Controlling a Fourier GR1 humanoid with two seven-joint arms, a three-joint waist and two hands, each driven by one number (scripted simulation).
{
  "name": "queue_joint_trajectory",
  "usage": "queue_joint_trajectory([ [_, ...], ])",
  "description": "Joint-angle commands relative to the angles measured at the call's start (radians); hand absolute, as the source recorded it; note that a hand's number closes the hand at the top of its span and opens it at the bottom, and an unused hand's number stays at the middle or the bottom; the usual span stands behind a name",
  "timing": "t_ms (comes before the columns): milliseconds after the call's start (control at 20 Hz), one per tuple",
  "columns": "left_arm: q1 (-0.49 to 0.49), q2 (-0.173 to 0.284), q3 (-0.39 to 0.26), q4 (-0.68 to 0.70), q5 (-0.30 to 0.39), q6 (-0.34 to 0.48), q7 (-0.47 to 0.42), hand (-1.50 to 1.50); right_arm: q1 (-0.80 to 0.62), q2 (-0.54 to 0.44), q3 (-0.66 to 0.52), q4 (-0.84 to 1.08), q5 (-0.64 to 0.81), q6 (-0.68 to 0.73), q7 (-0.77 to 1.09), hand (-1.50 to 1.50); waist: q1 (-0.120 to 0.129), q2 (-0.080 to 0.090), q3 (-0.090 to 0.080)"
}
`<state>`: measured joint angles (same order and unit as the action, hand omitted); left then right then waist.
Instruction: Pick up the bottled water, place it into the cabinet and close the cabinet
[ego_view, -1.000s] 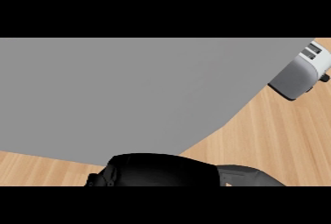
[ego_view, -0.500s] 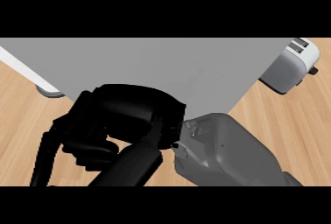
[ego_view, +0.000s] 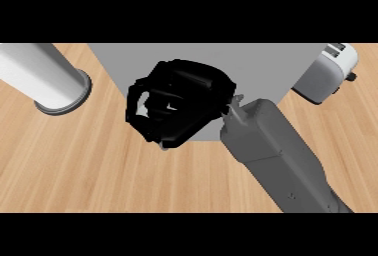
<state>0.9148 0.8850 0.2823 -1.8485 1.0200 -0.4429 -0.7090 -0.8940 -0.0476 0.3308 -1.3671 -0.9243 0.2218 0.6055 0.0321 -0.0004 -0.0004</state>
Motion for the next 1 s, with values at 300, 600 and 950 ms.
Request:
queue_joint_trajectory([
  [300, 0.007, -0.072, 0.035, -0.034, -0.012, -0.058, 0.057, -1.5, -0.056, -0.056, -0.113, 0.168, 0.161, 0.12, -0.191, 1.5, -0.008, 0.002, 0.001],
  [600, -0.035, -0.114, 0.018, 0.005, -0.073, -0.091, 0.058, -1.5, -0.096, -0.03, -0.14, 0.226, 0.248, 0.108, -0.297, -1.5, -0.003, 0.003, 0.0],
  [950, -0.082, -0.113, 0.016, -0.003, -0.07, -0.058, 0.096, -1.5, -0.24, -0.047, -0.217, 0.261, 0.294, 0.012, -0.316, -1.5, 0.007, 0.008, -0.001],
])
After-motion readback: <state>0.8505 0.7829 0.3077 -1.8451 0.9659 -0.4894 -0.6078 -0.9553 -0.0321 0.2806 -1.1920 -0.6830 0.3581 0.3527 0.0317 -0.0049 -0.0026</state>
